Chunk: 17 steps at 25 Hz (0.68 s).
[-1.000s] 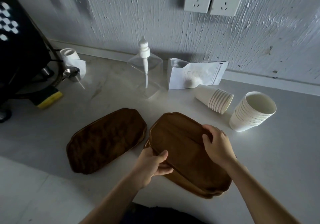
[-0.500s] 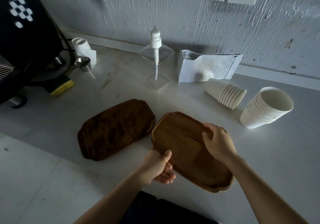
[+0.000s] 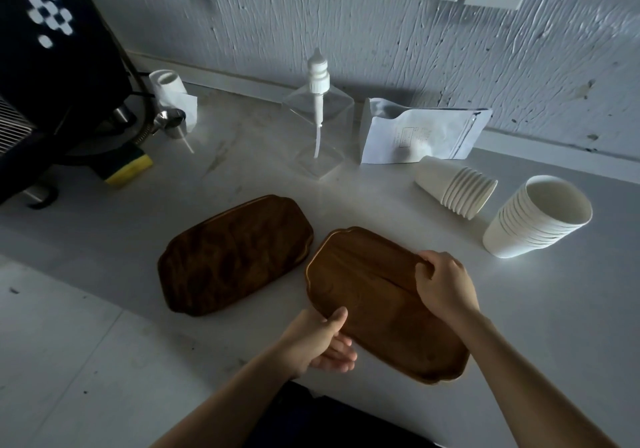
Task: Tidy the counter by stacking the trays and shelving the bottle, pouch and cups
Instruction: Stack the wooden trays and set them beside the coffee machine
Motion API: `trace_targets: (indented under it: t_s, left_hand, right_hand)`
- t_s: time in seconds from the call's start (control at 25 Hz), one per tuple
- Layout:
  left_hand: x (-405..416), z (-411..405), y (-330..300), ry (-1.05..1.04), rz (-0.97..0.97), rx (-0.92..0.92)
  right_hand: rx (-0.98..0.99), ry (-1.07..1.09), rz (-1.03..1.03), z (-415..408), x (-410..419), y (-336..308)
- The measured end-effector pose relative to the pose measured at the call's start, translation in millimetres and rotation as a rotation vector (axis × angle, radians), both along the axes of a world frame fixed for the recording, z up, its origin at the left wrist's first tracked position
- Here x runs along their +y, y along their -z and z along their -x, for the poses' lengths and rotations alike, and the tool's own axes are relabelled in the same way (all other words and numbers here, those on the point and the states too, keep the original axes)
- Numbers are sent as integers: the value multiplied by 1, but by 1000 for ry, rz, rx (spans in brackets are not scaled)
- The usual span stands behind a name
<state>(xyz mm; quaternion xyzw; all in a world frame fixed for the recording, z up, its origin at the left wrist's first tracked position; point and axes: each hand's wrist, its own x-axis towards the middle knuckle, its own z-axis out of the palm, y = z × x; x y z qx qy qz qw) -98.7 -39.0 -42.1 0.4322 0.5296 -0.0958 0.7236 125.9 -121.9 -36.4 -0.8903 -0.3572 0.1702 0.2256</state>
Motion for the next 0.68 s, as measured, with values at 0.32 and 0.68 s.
trace_targets:
  t_s: [0.32,0.68]
  left_hand:
    - [-5,1,-4,-193,-67,-95]
    - [15,14,-22,-220,-98,-124]
  right_hand:
    - [-10,94,92,6,15,-2]
    - [-40,40,-34,13,49,-25]
